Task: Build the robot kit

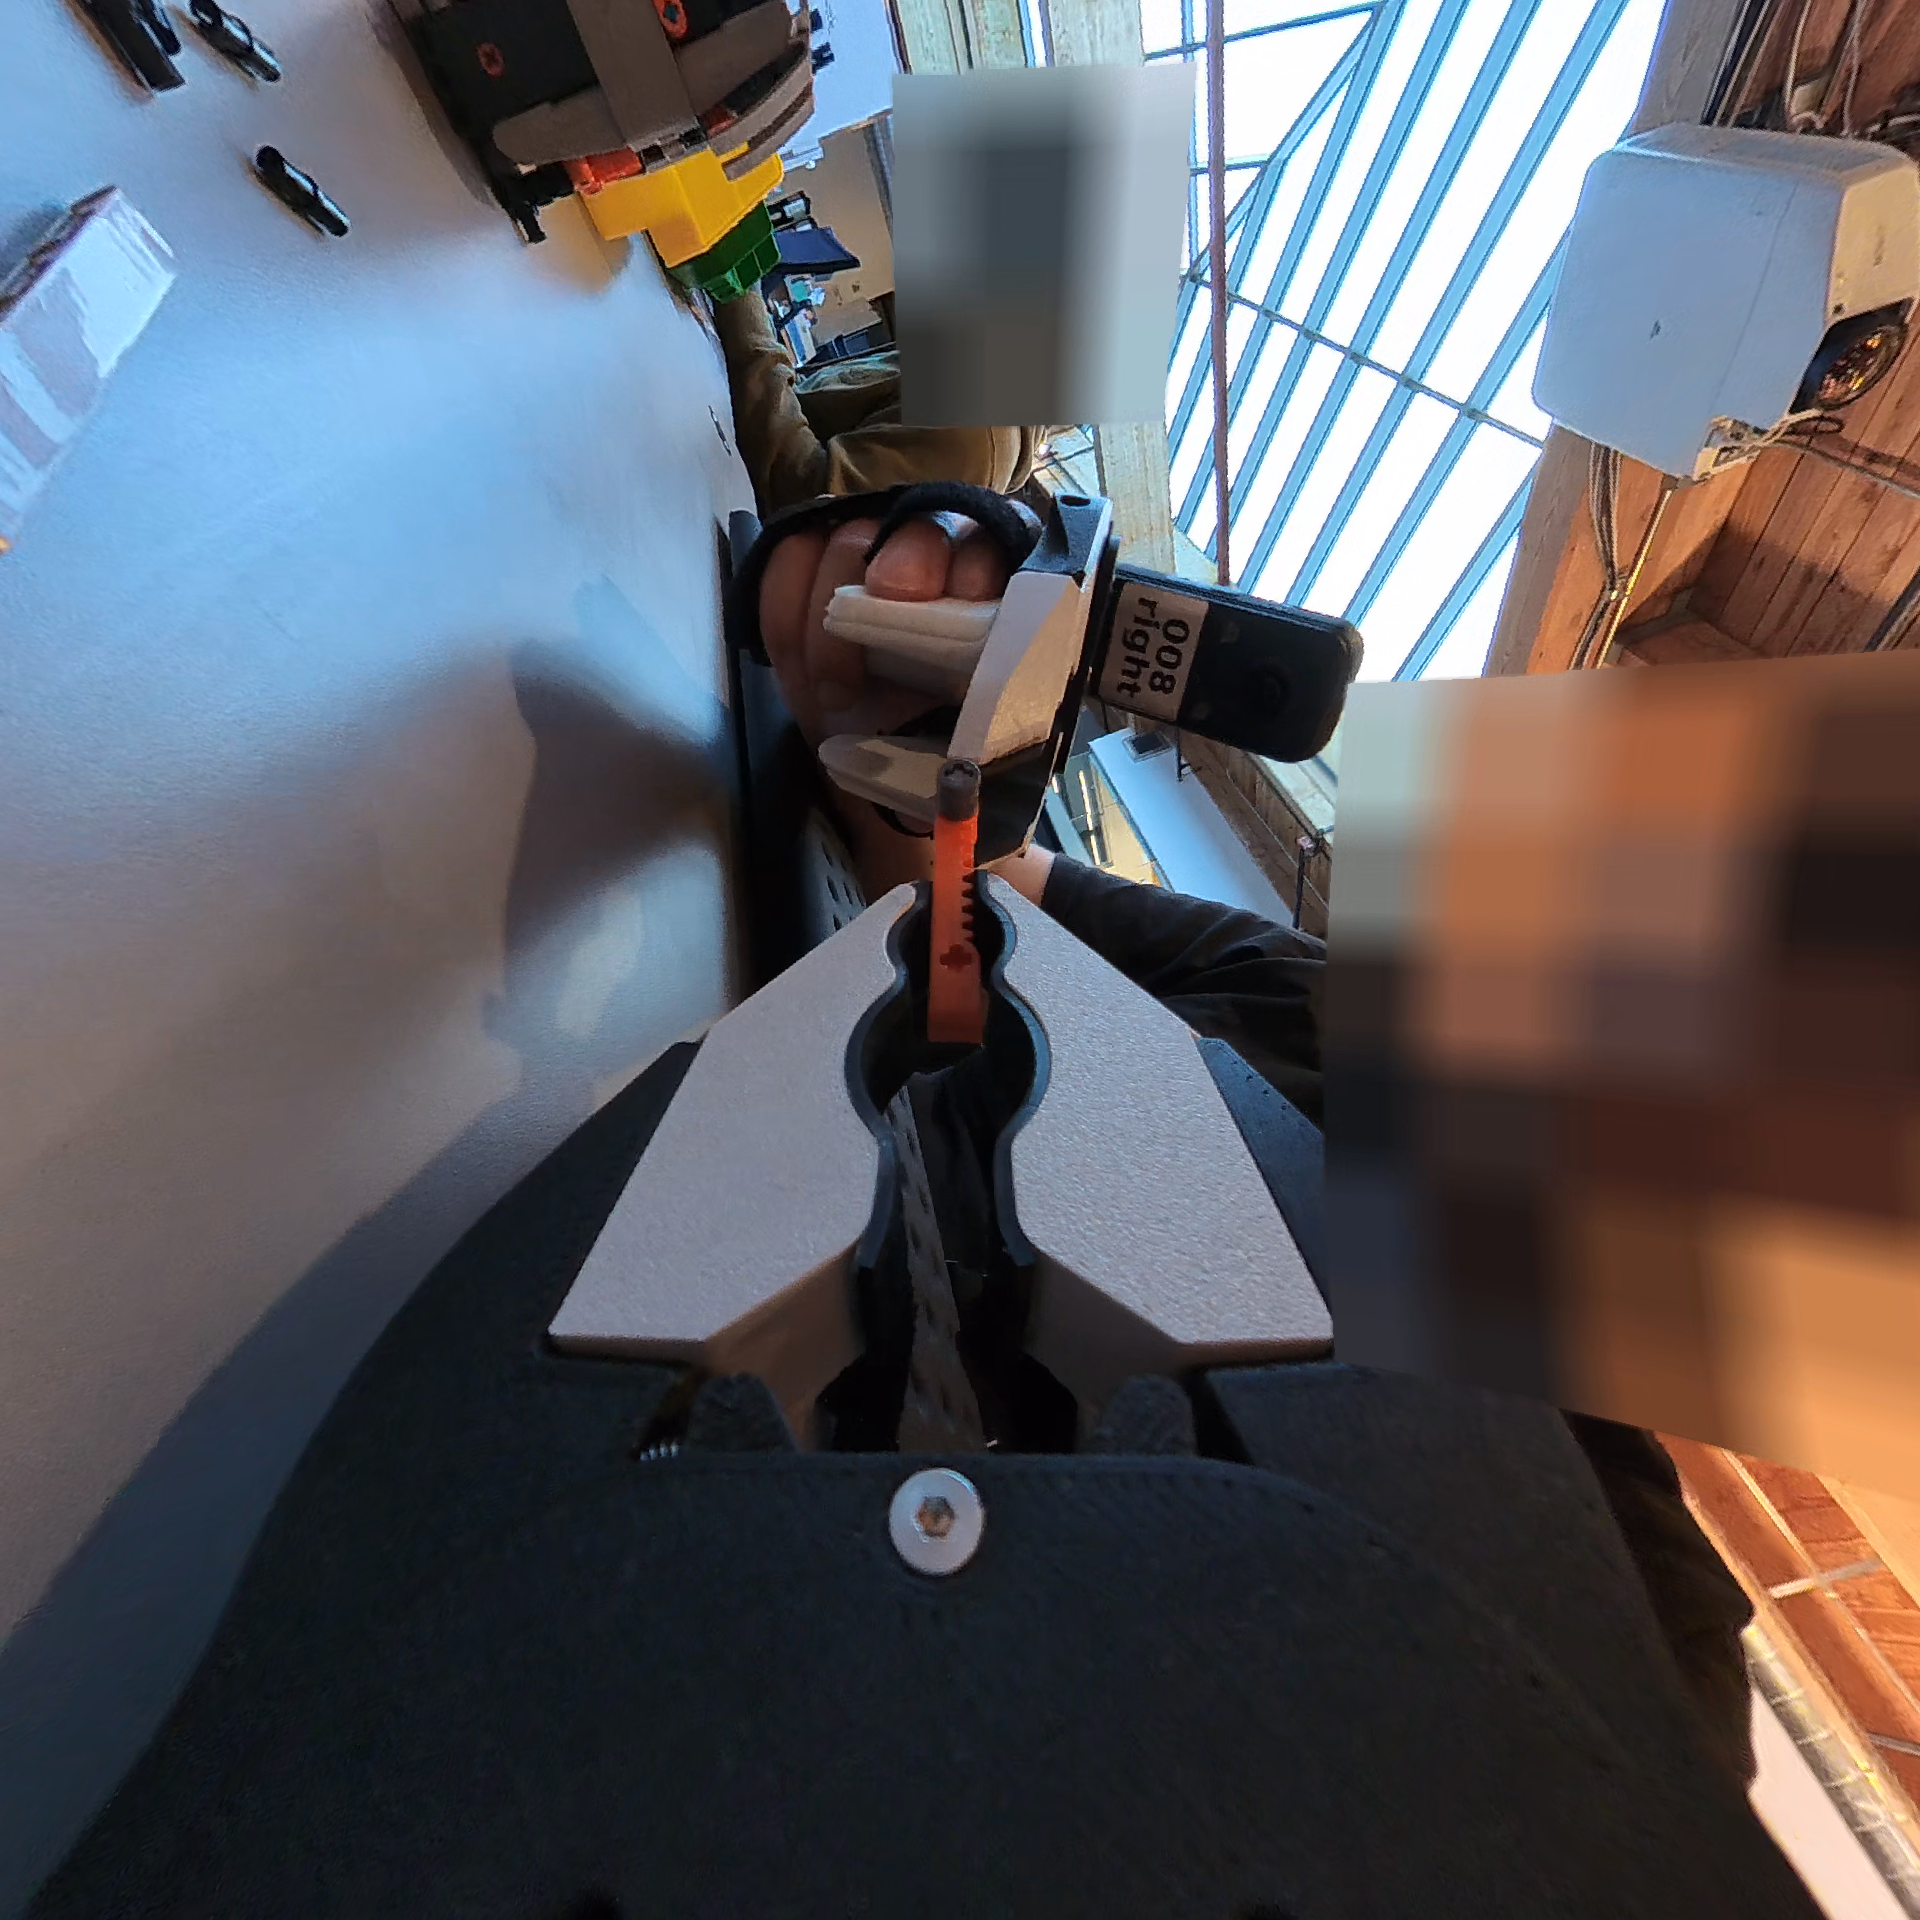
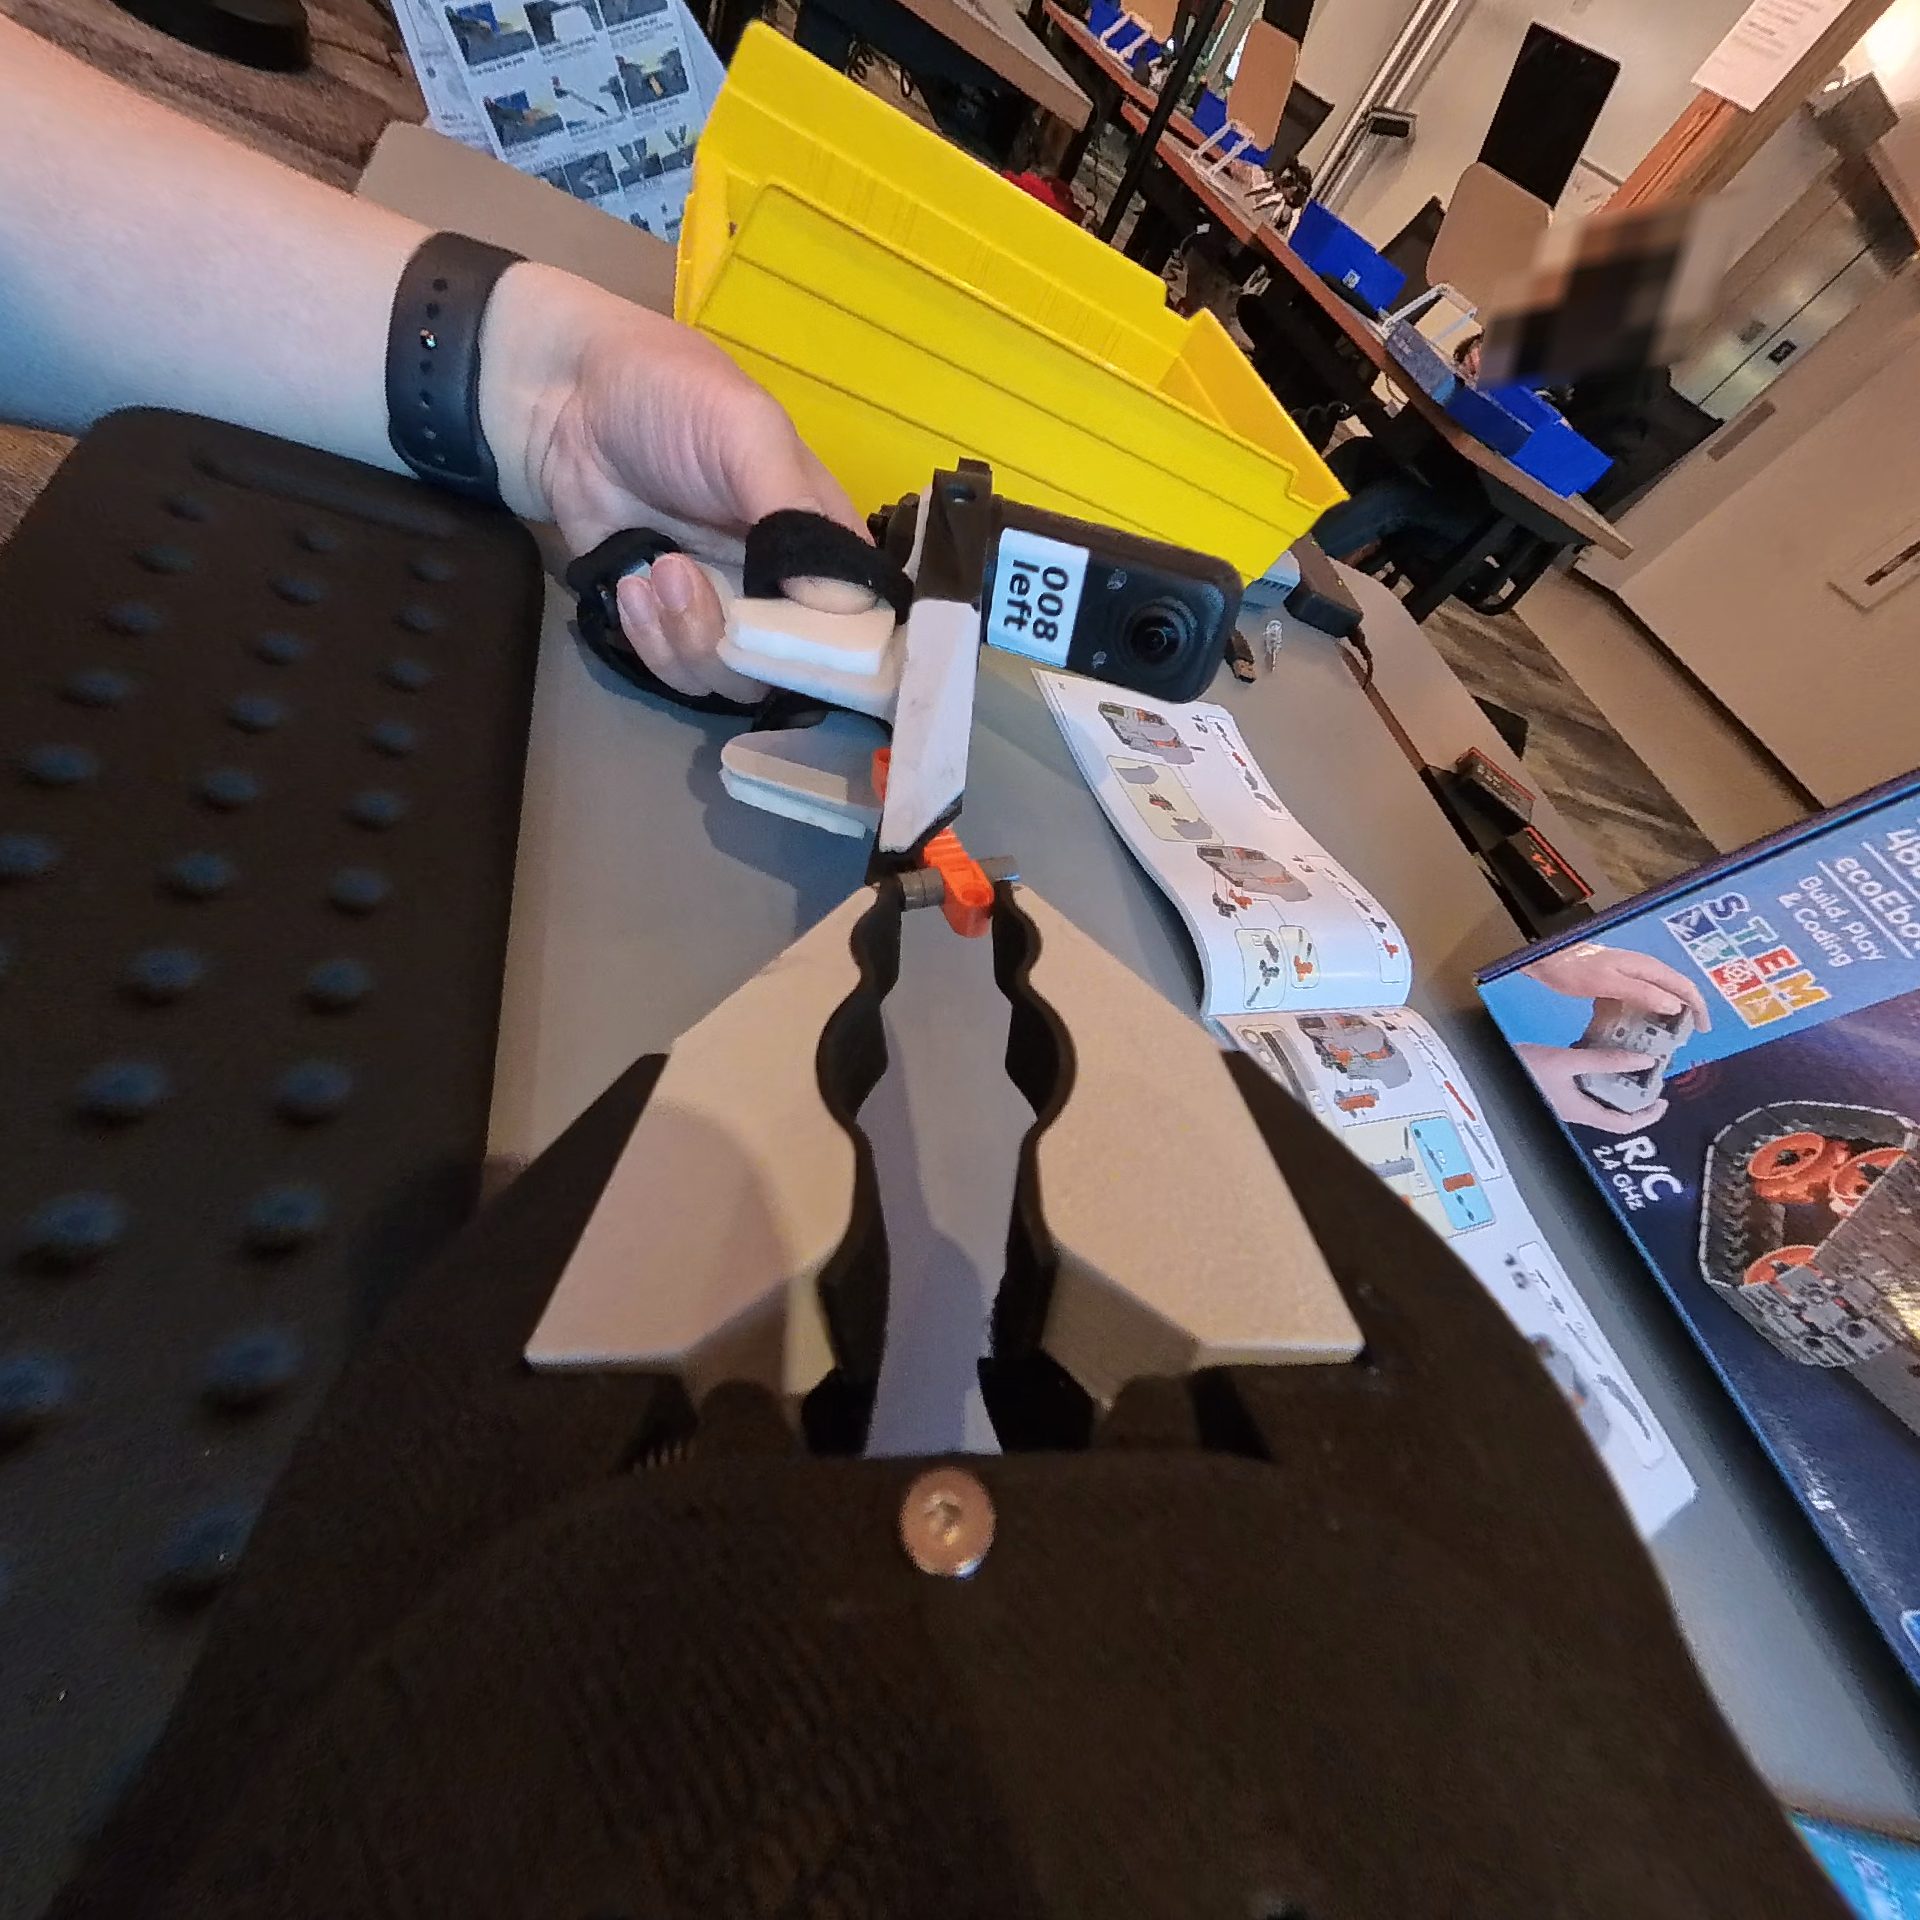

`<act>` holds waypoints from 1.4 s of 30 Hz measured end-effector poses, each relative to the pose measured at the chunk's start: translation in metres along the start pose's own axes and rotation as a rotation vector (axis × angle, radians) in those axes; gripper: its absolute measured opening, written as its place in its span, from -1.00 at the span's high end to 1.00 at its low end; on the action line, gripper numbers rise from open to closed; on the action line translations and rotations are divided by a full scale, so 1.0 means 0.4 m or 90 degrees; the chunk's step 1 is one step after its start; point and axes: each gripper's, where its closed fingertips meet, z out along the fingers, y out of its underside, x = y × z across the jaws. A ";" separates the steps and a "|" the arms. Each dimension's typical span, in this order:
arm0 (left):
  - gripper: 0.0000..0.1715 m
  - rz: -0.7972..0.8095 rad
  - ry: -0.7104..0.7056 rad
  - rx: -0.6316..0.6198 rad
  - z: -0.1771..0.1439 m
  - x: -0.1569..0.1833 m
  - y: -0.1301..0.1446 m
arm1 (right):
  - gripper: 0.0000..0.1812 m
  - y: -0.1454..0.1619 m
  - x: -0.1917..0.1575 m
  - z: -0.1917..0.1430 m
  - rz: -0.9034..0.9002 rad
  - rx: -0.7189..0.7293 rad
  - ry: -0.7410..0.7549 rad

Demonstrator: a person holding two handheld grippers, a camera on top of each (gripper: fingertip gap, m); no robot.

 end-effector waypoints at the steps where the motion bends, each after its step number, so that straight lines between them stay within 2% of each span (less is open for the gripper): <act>1: 0.96 0.004 -0.004 -0.001 0.000 -0.001 0.001 | 0.83 0.000 -0.001 0.000 -0.005 -0.003 0.004; 16: 0.97 0.018 -0.046 -0.017 0.003 -0.022 0.012 | 0.84 0.022 -0.009 0.005 -0.009 -0.043 -0.001; 24: 0.97 0.035 -0.046 -0.037 0.011 -0.017 0.017 | 0.82 0.020 -0.013 -0.002 -0.022 -0.004 -0.033; 26: 0.97 0.073 -0.075 -0.056 0.014 -0.025 0.023 | 0.60 0.014 -0.008 -0.008 -0.040 0.007 -0.021; 29: 0.97 0.152 -0.147 -0.067 0.012 -0.045 0.019 | 0.57 0.024 -0.015 -0.015 -0.072 0.000 -0.021; 30: 0.97 0.199 -0.203 -0.078 0.008 -0.064 0.017 | 0.57 0.030 -0.018 -0.016 -0.087 -0.007 -0.021; 35: 0.96 0.546 -0.354 -0.123 0.021 -0.049 0.010 | 0.57 0.026 -0.021 -0.019 -0.185 -0.020 0.013; 38: 0.96 0.697 -0.421 -0.127 0.022 -0.040 0.006 | 0.58 0.018 -0.024 -0.020 -0.222 -0.015 0.026; 40: 0.96 0.730 -0.430 -0.136 0.026 -0.039 0.012 | 0.58 0.014 -0.026 -0.021 -0.225 -0.011 0.027; 42: 0.96 0.711 -0.417 -0.150 0.030 -0.043 0.021 | 0.58 0.012 -0.025 -0.022 -0.227 -0.009 0.030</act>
